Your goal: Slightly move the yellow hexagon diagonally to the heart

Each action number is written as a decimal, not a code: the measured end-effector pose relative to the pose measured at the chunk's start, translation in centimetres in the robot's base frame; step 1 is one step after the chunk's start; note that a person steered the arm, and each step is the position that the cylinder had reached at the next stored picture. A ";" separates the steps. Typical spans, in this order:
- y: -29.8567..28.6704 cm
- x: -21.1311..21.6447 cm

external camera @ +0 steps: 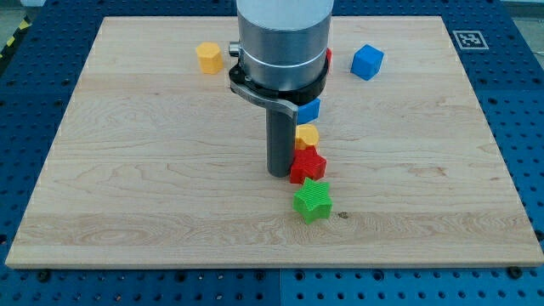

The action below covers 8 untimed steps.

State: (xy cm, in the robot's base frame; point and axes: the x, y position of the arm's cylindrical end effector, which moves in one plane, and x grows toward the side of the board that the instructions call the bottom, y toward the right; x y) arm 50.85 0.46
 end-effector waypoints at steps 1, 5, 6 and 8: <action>0.0 0.0; -0.7 -2.6; -0.7 -2.6; -4.5 -2.6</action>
State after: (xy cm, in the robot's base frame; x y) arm 48.28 -4.03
